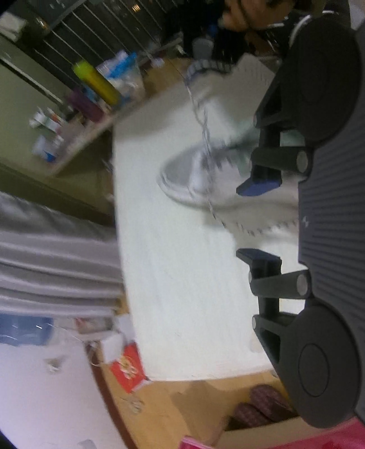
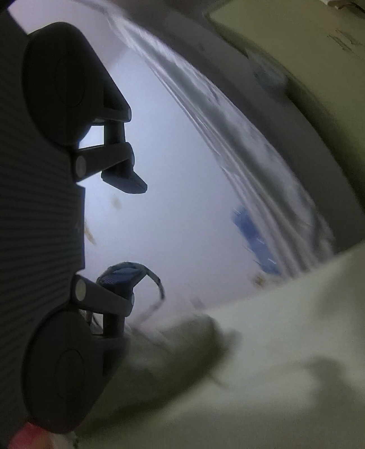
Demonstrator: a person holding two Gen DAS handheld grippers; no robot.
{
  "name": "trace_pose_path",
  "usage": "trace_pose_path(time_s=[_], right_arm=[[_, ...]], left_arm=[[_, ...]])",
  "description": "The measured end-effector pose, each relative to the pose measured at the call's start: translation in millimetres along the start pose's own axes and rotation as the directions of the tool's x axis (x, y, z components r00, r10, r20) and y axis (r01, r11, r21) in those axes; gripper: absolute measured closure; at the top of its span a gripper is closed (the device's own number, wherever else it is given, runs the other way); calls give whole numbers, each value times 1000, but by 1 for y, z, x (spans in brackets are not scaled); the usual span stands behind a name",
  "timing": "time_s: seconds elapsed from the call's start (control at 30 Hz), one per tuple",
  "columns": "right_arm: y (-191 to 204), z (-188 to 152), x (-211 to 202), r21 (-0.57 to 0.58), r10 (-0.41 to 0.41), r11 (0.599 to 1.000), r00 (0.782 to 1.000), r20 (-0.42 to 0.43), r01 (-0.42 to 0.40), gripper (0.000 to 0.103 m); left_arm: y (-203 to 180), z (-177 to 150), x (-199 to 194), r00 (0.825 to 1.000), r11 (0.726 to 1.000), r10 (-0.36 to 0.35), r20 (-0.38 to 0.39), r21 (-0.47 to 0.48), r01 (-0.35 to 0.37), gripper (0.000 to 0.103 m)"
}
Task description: Lace up shoes with both hands
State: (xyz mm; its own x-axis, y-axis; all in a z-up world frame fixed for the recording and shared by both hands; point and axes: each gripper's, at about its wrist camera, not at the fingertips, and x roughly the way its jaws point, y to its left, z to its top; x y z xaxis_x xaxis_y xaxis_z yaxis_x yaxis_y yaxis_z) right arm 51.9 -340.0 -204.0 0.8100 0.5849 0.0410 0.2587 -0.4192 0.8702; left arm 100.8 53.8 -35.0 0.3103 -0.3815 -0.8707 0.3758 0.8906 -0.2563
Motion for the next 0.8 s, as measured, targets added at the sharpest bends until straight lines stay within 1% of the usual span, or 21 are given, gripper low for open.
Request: trace_pose_path(time_s=[0.03,0.1,0.13,0.17,0.23,0.27,0.3,0.33,0.37,0.4,0.47,0.5,0.53,0.57,0.6,0.63,0.67,0.7,0.73,0.77,0.8], right_arm=[[6,4,-4,-43,-57,997,998,34,58,46],[24,9,-13,-149,-173,971,980,101,187,45],[34,9,-16,-203,-243,942,960,142,268,45],[46,9,-20,-259,-316,897,930,188,357,45],[68,4,-24,-359,-425,789,865,266,498,45],[81,-2,-24,-426,-473,706,824,311,566,45],[94,-10,-24,-490,-509,612,783,357,621,45],[106,-19,-22,-554,-529,512,749,399,656,45],[118,-29,-19,-615,-541,400,717,440,680,45],[128,-41,-15,-674,-546,290,696,466,680,45],[141,-60,-7,-768,-550,127,689,472,628,45],[144,-68,-1,-817,-562,59,696,447,573,45],[143,-73,6,-857,-587,9,697,412,515,45],[138,-77,16,-898,-630,-45,685,366,438,46],[133,-82,26,-931,-676,-99,663,321,350,46],[123,-88,38,-958,-731,-165,623,278,234,46],[112,-96,47,-969,-780,-231,577,240,91,46],[100,-103,54,-958,-821,-281,532,207,-61,48],[87,-108,59,-928,-861,-306,478,175,-212,48],[75,-109,63,-898,-892,-305,425,152,-317,54],[65,-110,66,-870,-916,-295,377,138,-396,65]], left_arm=[[-5,-2,-6,999,1000,-17,29,7,17,51],[-15,-5,-15,996,999,-53,76,17,52,45],[-20,-8,-17,994,998,-68,89,16,67,42],[-24,-10,-19,991,996,-84,101,15,82,39],[-32,-16,-22,987,994,-107,119,4,107,33],[-36,-19,-23,985,993,-116,125,-5,117,30],[-40,-23,-23,984,992,-123,131,-15,126,29],[-43,-26,-24,983,992,-119,141,-25,123,29],[-47,-30,-24,982,992,-114,151,-35,121,28],[-50,-33,-25,981,992,-109,161,-45,118,26],[-56,-39,-26,979,993,-87,185,-66,101,19],[-59,-42,-27,977,993,-76,197,-78,93,17],[-61,-44,-28,975,992,-66,211,-93,87,13],[-64,-47,-29,972,991,-55,227,-109,82,10],[-67,-49,-30,969,989,-43,242,-124,75,10],[-70,-50,-31,966,988,-22,258,-142,61,9],[-74,-52,-32,964,986,-2,267,-158,45,8],[-77,-53,-32,961,984,18,276,-173,31,7],[-80,-55,-32,960,982,25,279,-188,29,3],[-83,-56,-32,959,979,33,282,-202,26,3],[-86,-57,-32,958,976,40,285,-217,24,3]])
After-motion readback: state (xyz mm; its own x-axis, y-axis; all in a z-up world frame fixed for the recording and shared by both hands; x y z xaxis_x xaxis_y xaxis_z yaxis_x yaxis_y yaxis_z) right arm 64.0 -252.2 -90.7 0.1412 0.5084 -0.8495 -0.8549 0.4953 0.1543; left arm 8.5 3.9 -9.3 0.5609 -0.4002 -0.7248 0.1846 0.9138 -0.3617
